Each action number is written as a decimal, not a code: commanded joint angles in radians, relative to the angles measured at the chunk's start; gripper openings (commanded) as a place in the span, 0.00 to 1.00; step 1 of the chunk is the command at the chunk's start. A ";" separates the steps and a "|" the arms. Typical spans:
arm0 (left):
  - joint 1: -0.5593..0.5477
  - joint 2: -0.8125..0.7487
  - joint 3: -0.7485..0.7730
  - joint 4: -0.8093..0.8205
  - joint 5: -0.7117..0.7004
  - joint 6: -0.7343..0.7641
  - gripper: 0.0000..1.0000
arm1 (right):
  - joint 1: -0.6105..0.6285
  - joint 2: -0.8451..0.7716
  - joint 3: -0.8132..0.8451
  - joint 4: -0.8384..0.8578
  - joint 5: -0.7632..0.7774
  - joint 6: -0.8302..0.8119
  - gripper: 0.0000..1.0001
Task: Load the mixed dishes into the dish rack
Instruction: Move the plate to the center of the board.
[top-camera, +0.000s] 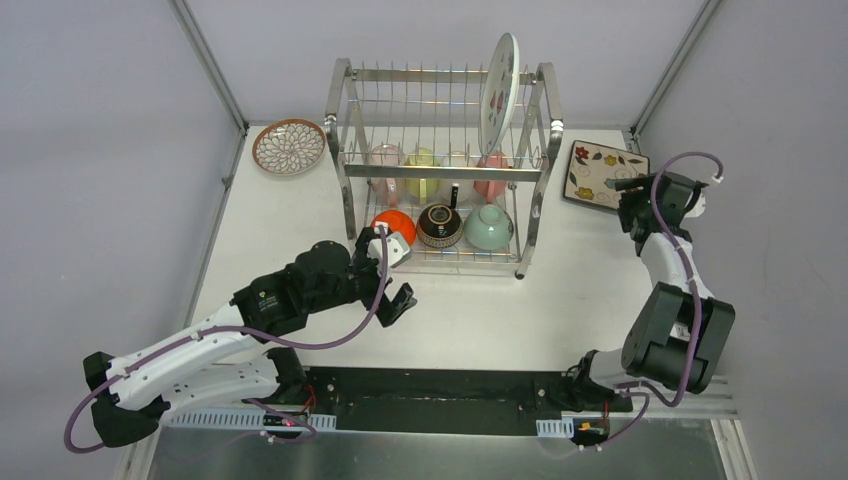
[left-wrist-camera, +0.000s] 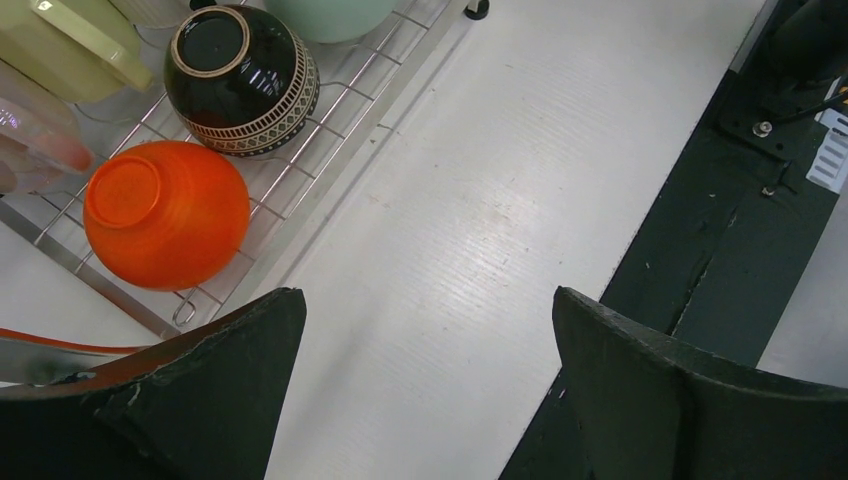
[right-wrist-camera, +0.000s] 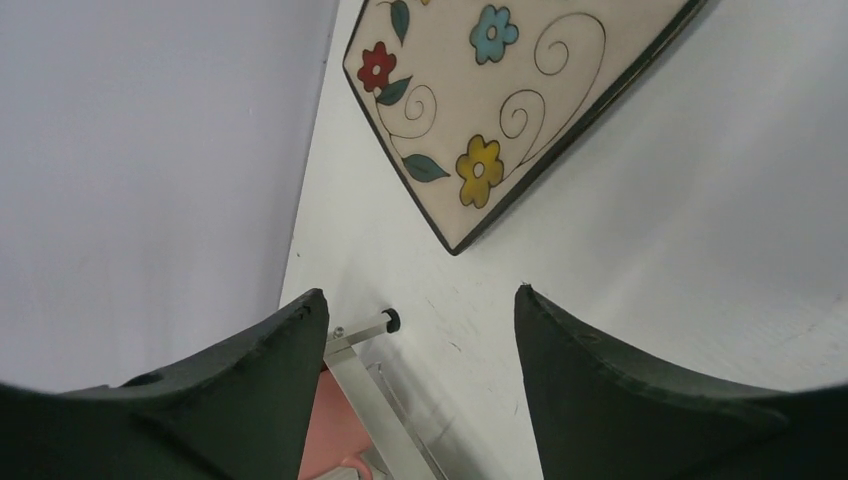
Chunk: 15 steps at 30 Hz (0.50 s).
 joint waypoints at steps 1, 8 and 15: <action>-0.003 -0.008 0.022 -0.016 0.021 0.036 0.99 | -0.004 0.050 -0.067 0.260 -0.018 0.182 0.68; -0.004 -0.039 0.021 -0.019 0.024 0.042 0.99 | -0.004 0.172 -0.149 0.390 -0.006 0.306 0.65; -0.004 -0.054 0.017 -0.019 0.029 0.044 0.99 | -0.004 0.324 -0.199 0.593 -0.021 0.392 0.60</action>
